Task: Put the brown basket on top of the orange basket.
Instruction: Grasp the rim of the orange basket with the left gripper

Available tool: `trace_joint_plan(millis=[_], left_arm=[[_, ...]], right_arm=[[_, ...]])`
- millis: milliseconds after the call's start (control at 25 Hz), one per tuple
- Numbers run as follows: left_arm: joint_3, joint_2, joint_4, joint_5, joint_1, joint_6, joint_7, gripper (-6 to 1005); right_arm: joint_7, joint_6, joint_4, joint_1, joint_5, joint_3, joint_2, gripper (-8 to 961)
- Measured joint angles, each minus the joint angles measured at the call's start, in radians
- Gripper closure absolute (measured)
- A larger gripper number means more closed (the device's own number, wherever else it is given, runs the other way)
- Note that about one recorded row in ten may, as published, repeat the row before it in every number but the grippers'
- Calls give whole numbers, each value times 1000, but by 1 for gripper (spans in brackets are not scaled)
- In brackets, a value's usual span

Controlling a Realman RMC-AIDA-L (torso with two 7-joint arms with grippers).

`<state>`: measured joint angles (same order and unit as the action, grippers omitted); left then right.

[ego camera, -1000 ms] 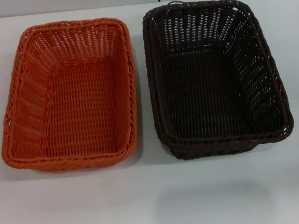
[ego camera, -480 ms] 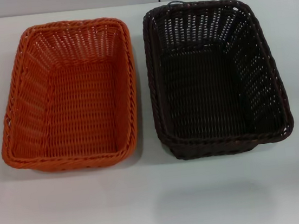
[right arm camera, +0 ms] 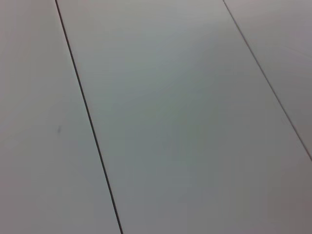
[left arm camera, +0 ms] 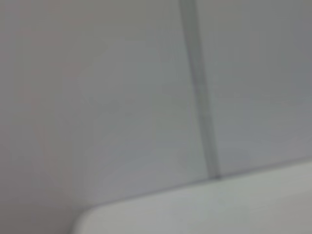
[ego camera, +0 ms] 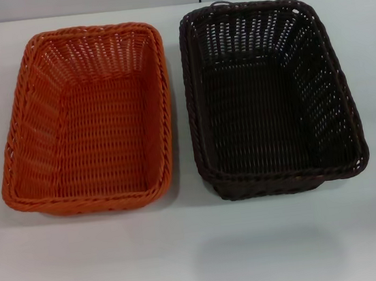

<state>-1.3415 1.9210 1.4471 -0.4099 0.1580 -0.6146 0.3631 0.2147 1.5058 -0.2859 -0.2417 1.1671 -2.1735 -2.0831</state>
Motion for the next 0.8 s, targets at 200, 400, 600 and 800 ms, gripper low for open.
trace_joint_plan(millis=[200, 400, 600, 800], left_arm=[[266, 127, 113, -85, 122, -388, 225, 195], [316, 137, 141, -74, 182, -560, 177, 195], [273, 143, 113, -97, 182, -586, 124, 195], [179, 143, 116, -160, 139, -588, 70, 195]], right_arm=[[0, -4, 2, -3, -8, -7, 1, 122], [0, -5, 11, -1, -9, -23, 1, 122], [0, -2, 16, 8, -9, -23, -1, 122], [0, 0, 16, 13, -9, -23, -1, 122]])
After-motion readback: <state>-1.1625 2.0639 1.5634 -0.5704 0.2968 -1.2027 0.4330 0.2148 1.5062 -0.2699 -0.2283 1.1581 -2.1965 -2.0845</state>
